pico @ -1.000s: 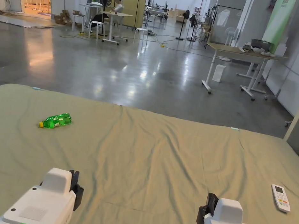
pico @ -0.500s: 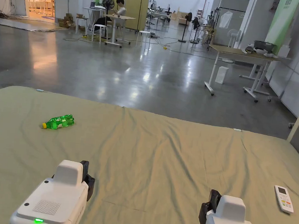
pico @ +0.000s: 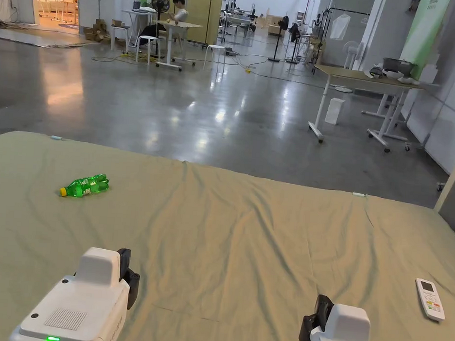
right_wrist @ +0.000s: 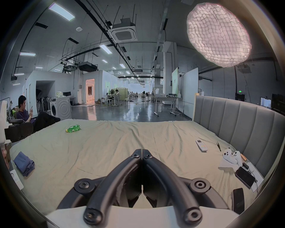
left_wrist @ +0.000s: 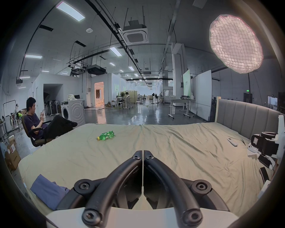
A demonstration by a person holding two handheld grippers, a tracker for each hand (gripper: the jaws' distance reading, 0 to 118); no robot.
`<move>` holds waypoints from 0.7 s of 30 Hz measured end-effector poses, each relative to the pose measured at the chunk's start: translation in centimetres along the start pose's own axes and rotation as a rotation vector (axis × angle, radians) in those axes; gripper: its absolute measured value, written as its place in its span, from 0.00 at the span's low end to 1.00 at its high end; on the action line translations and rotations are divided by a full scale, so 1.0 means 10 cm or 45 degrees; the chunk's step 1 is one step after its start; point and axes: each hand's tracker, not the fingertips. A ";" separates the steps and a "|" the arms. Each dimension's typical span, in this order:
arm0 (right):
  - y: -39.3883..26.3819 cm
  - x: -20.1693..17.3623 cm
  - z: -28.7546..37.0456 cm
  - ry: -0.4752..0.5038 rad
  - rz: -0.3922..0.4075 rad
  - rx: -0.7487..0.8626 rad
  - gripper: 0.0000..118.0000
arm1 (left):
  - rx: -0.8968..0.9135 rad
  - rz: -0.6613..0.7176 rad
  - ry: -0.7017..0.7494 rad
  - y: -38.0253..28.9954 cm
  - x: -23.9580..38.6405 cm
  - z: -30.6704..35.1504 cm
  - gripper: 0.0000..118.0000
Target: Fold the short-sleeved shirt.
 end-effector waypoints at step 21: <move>-0.01 0.02 -0.03 -0.062 0.018 0.001 0.84 | 0.028 -0.039 0.026 0.00 0.11 -0.02 0.68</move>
